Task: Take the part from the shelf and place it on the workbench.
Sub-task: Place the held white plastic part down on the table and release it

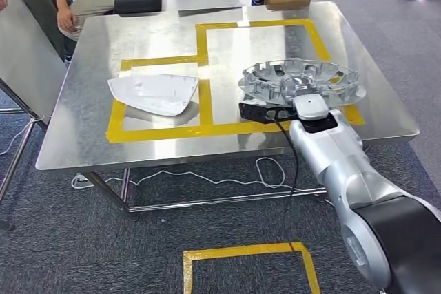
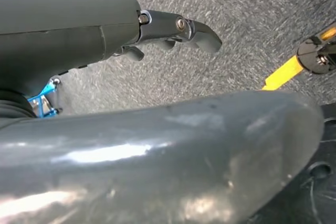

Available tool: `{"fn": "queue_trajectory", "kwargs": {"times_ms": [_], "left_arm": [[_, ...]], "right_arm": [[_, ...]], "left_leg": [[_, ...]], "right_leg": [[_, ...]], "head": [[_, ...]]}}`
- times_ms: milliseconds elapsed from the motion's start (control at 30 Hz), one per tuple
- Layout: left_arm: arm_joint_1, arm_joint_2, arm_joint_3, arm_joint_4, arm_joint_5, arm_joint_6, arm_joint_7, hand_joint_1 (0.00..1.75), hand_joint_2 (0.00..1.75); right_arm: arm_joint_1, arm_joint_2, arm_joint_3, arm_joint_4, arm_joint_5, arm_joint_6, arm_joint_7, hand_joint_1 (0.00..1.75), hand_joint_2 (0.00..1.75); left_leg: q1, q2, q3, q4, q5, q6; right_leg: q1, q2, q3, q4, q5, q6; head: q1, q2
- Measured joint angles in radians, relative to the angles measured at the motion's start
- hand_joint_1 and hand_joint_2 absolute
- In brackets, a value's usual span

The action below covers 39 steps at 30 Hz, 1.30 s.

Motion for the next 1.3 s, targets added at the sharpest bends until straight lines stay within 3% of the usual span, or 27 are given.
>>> {"fn": "queue_trajectory", "kwargs": {"times_ms": [167, 467, 900, 1300], "left_arm": [[0.0, 0.001, 0.0, -0.001, 0.006, -0.002, -0.001, 0.0, 0.0], [0.002, 0.004, 0.0, -0.002, 0.003, -0.003, -0.001, 0.0, 0.0], [0.002, 0.007, 0.0, -0.002, -0.01, -0.003, 0.0, 0.0, 0.0], [0.013, 0.014, 0.0, -0.003, 0.011, -0.001, -0.006, 0.0, 0.0]], "right_arm": [[0.057, 0.015, -0.014, 0.009, -0.076, 0.042, 0.027, 1.75, 1.75], [0.077, 0.01, -0.031, 0.017, -0.076, 0.042, 0.034, 1.75, 1.75], [0.078, -0.037, -0.065, 0.02, -0.097, 0.03, 0.105, 1.75, 1.75], [0.05, -0.154, -0.146, 0.021, -0.16, -0.039, 0.121, 1.75, 1.75]], "left_leg": [[0.001, 0.0, 0.0, 0.0, -0.001, -0.001], [0.001, 0.0, 0.001, 0.0, -0.001, -0.001], [0.001, 0.0, 0.001, 0.0, -0.001, -0.001], [0.0, -0.002, 0.0, 0.0, 0.0, 0.001]], "right_leg": [[0.002, 0.0, 0.0, 0.0, -0.001, -0.001], [0.002, 0.0, 0.0, 0.0, -0.001, -0.002], [0.002, -0.001, 0.001, 0.0, 0.0, -0.002], [0.0, -0.004, 0.001, 0.0, 0.0, -0.001]], "head": [[0.0, 0.0], [0.0, 0.0], [0.0, 0.0], [0.0, 0.0]]}}
